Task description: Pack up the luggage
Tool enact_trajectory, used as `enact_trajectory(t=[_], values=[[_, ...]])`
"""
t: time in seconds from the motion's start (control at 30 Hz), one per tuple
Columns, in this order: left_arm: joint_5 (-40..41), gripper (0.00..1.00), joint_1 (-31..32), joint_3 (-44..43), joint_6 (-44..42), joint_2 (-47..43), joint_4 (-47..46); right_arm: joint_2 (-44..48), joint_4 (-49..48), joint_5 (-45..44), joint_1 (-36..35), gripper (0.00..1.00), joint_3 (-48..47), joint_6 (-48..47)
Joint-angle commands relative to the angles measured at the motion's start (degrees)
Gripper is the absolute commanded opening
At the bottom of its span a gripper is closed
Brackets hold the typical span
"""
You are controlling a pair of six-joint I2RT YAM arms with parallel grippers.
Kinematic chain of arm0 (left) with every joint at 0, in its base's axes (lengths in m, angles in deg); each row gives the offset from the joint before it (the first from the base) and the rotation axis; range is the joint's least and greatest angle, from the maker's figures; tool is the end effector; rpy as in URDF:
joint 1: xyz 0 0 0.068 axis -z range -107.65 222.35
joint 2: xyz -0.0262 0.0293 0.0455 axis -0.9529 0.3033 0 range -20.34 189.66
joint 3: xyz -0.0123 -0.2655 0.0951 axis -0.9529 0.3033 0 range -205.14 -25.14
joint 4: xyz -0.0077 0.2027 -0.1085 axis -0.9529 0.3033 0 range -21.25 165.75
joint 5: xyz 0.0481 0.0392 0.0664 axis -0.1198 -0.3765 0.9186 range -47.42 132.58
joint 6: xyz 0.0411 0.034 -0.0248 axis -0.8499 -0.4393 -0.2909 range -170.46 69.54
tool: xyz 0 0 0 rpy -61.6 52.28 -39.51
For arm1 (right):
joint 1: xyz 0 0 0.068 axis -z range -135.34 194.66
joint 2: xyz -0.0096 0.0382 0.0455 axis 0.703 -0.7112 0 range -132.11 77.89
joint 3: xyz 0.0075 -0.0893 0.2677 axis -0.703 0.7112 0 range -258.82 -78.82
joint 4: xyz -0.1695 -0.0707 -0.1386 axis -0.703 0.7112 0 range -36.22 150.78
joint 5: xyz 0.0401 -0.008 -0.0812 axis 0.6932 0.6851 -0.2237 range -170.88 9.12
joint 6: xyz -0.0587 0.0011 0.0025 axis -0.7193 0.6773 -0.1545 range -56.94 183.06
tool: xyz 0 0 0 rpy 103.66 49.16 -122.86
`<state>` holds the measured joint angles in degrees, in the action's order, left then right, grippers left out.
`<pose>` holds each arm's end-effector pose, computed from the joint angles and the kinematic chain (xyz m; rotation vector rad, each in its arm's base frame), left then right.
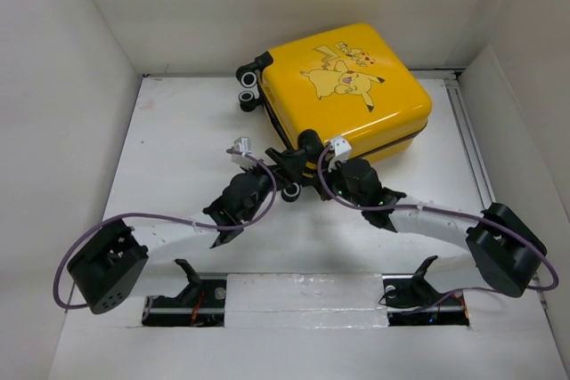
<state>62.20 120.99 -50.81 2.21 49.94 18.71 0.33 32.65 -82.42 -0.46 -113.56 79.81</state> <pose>0.1650 -0.1659 0.2764 -0.3531 1.5572 -1.1621 0.1877 0.1871 0.2382 -0.4754 1.9554 0.6788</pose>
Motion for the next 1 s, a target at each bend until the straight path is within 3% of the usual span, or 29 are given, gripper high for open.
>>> enact_trajectory(t=[0.0,0.07,0.1,0.17,0.2,0.3,0.43,0.5,0.67,0.97], values=[[-6.2,1.0,0.76,-3.16,-1.94,-4.44,5.79,4.59,-8.67,7.53,-2.52,0.0,0.98,1.53],[-0.73,1.0,-2.66,-2.46,-2.48,-6.29,6.36,5.84,-8.67,6.82,-2.51,0.0,2.3,2.06],[-2.2,1.0,-8.85,-2.45,0.48,-6.3,7.06,6.45,-8.15,5.94,-2.51,0.0,2.31,2.06],[-10.07,1.0,-16.18,-5.42,3.13,-5.69,6.45,6.46,-8.66,4.71,-2.51,0.0,2.93,2.06],[-11.95,1.0,-22.82,-6.4,4.8,-3.42,6.45,6.46,-8.67,4.71,-2.51,0.0,3.45,2.06],[-22.75,1.0,-34.88,-10.08,12.44,5.08,0.41,6.46,-8.67,4.7,-2.51,0.0,3.45,2.06],[-33.92,1.0,-41.6,-17.91,21.15,18.7,-8.64,6.46,-8.67,5.41,-2.51,0.0,2.93,1.53],[-37.0,1.0,-42.13,-23.51,24.14,25.91,-13.58,5.85,-8.67,6.72,-3.04,0.0,2.4,1.0],[-39.83,1.0,-42.14,-35.05,26.96,37.62,-12.89,5.23,-9.2,7.25,-3.66,0.0,2.4,1.0],[-37.9,1.0,-42.14,-48.32,27.13,46.6,-9.28,5.23,-9.2,7.78,-4.18,0.0,2.4,1.0]])
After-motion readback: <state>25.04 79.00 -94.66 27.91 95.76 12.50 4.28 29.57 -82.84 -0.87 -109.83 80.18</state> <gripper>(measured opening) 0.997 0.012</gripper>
